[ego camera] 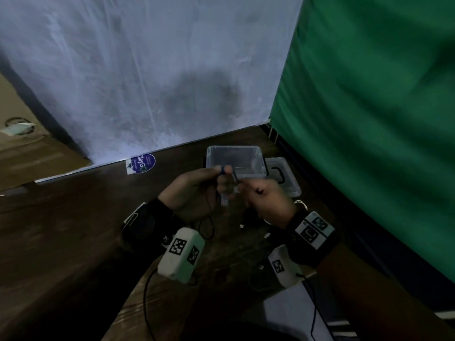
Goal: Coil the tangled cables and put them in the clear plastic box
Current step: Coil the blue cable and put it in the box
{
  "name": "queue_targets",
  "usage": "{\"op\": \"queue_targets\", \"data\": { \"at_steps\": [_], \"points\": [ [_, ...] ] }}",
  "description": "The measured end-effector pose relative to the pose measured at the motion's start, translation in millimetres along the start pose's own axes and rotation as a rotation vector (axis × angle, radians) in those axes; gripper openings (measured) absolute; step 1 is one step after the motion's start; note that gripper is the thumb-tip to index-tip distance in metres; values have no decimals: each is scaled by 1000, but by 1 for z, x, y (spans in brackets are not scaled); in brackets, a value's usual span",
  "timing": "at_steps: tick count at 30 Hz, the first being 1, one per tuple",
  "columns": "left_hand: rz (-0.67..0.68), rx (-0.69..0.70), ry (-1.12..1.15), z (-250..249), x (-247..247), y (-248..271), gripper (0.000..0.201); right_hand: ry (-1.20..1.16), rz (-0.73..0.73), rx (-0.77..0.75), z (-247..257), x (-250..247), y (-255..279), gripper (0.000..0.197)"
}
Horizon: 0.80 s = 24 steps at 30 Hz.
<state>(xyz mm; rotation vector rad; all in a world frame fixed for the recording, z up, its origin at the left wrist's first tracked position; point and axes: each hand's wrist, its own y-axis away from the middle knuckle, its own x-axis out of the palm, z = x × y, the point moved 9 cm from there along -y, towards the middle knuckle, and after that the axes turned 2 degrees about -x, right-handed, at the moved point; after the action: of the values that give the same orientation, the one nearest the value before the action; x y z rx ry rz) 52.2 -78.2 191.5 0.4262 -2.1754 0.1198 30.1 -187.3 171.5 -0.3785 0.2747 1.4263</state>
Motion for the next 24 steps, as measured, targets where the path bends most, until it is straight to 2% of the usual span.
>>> {"op": "queue_targets", "data": {
  "at_steps": [2,6,9,12,13,15,17,19,21,24],
  "points": [
    [-62,77,59,-7,-13,-4,24,13,99,36,-7,20,4,20],
    [-306,205,100,-17,-65,-5,21,67,213,56,-4,40,10,21],
    [-375,250,24,-22,-81,-5,18,130,312,99,-1,48,14,25],
    [-473,353,-195,-32,-78,-1,17,178,366,59,15,50,19,23],
    [-540,398,-340,-38,-76,2,19,210,368,30,23,48,20,22],
    [-635,451,-778,-47,-70,8,21,268,364,7,36,41,21,20],
    [-617,386,-1125,-41,-64,7,19,281,347,-6,46,32,21,16],
    [-534,259,-1183,-27,-62,4,18,310,276,-64,57,18,16,12],
    [-448,153,-1068,-13,-54,2,22,315,141,-129,63,-4,7,11],
    [-405,39,-691,2,-39,3,26,249,4,-164,58,-31,-6,5]
  ]
}}
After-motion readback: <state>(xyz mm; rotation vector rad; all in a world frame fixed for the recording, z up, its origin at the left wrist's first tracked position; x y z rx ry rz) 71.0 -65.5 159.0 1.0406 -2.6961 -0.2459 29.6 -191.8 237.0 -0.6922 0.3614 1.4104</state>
